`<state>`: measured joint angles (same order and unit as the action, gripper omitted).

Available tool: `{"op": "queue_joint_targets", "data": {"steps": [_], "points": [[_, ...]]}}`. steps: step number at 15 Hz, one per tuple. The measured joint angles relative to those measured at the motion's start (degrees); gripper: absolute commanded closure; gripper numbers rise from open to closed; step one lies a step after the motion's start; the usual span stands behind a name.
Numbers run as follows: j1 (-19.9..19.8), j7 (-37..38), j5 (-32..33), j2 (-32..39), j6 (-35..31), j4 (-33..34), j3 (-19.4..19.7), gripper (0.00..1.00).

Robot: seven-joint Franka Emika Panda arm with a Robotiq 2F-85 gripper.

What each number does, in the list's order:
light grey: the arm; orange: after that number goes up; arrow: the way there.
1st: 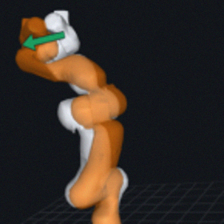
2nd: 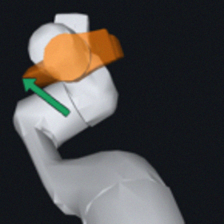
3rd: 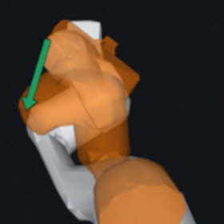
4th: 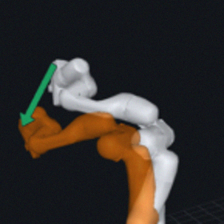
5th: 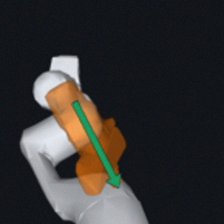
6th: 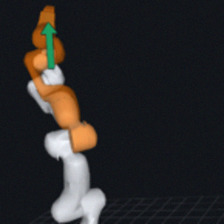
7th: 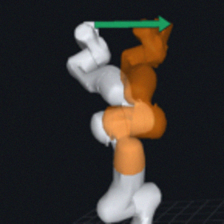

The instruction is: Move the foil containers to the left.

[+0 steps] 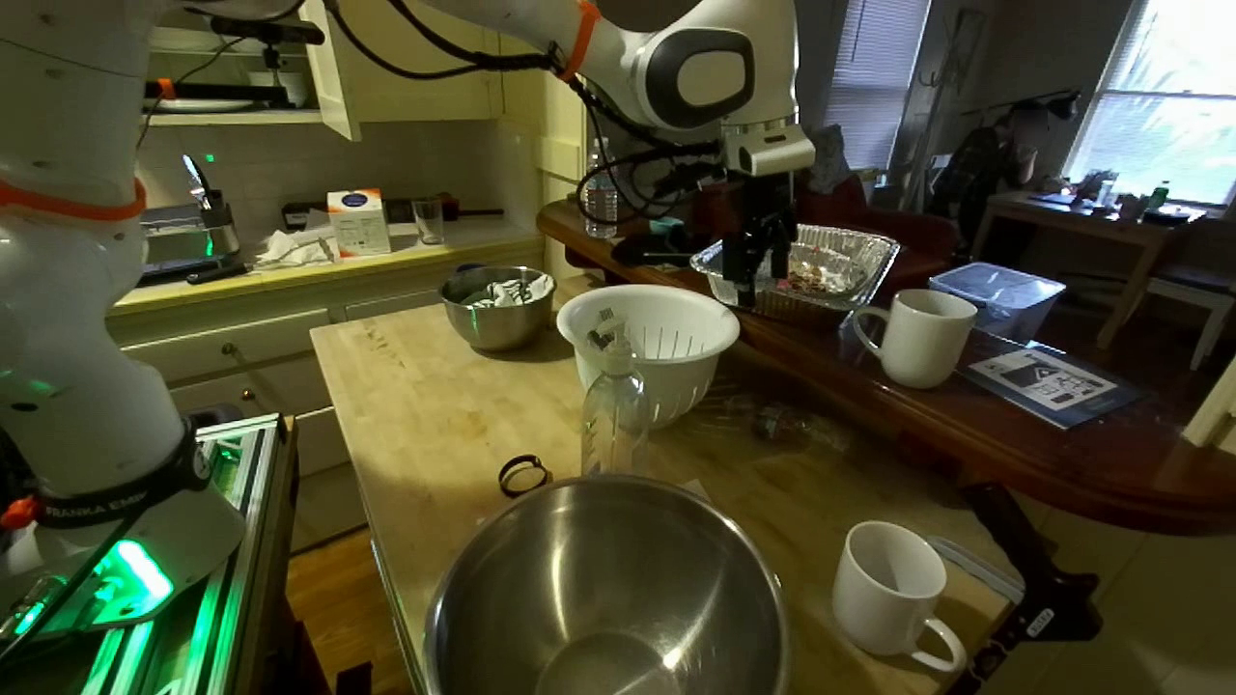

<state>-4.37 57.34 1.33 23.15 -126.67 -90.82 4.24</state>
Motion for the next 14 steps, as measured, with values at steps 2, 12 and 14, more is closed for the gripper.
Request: {"op": "queue_joint_targets", "data": {"steps": [2, 12, 14], "points": [[0.81, -0.21, -0.14, 0.59, -0.2, 2.37, -0.02, 0.0], [2.2, -2.9, -5.32, 4.35, -0.16, 5.18, -1.13, 0.06], [2.34, -3.37, -5.53, 5.1, -0.15, 5.43, -1.2, 0.3]]}}
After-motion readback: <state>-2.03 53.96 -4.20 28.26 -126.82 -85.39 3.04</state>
